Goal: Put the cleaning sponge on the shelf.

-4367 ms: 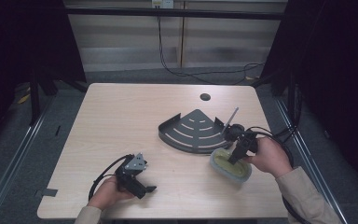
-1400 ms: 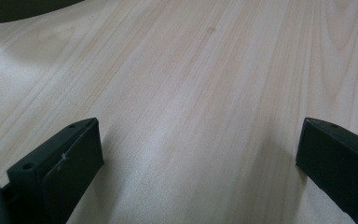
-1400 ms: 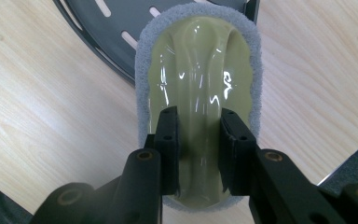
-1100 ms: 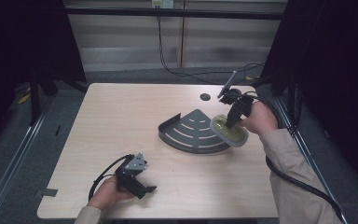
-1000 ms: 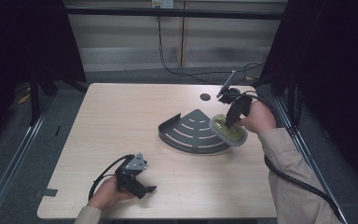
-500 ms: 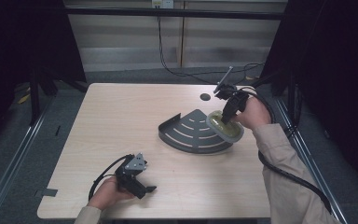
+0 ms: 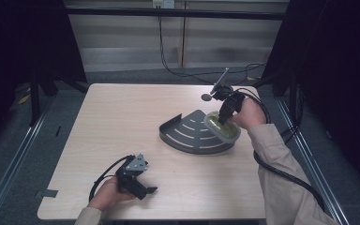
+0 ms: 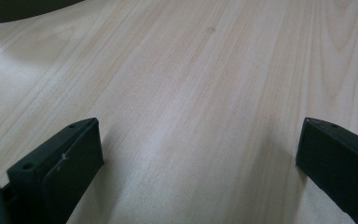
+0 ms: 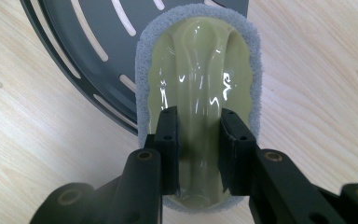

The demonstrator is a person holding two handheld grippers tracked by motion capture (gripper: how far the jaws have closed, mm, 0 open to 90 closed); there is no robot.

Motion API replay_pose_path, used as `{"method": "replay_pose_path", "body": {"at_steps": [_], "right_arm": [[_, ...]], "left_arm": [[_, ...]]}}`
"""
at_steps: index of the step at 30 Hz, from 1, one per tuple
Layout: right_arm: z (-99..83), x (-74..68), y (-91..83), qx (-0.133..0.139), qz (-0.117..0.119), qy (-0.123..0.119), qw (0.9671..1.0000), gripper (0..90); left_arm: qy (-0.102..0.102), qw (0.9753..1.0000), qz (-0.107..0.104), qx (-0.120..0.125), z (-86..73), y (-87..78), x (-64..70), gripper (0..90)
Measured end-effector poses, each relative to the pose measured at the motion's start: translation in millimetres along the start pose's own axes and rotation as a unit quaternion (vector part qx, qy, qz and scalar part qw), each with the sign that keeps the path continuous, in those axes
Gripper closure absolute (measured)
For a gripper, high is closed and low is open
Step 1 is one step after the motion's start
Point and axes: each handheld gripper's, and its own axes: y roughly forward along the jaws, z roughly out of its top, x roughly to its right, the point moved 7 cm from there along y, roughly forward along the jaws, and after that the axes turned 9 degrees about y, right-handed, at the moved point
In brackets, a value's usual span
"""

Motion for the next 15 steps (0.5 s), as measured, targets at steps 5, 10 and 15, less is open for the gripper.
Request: {"method": "replay_pose_path", "body": {"at_steps": [5,10,15], "right_arm": [[2.7,1.3,5.1,-0.001,0.003,0.007,1.0000,71.8],[5.0,3.4,10.6,-0.002,0.002,0.013,0.9999,71.9],[7.1,4.6,14.3,-0.002,0.004,0.016,0.9999,71.9]], "left_arm": [[0.000,1.0000,0.000,0.000,0.0,0.0,0.0,0.0],[0.000,1.0000,0.000,0.000,0.0,0.0,0.0,0.0],[0.000,1.0000,0.000,0.000,0.0,0.0,-0.1,0.0]]}}
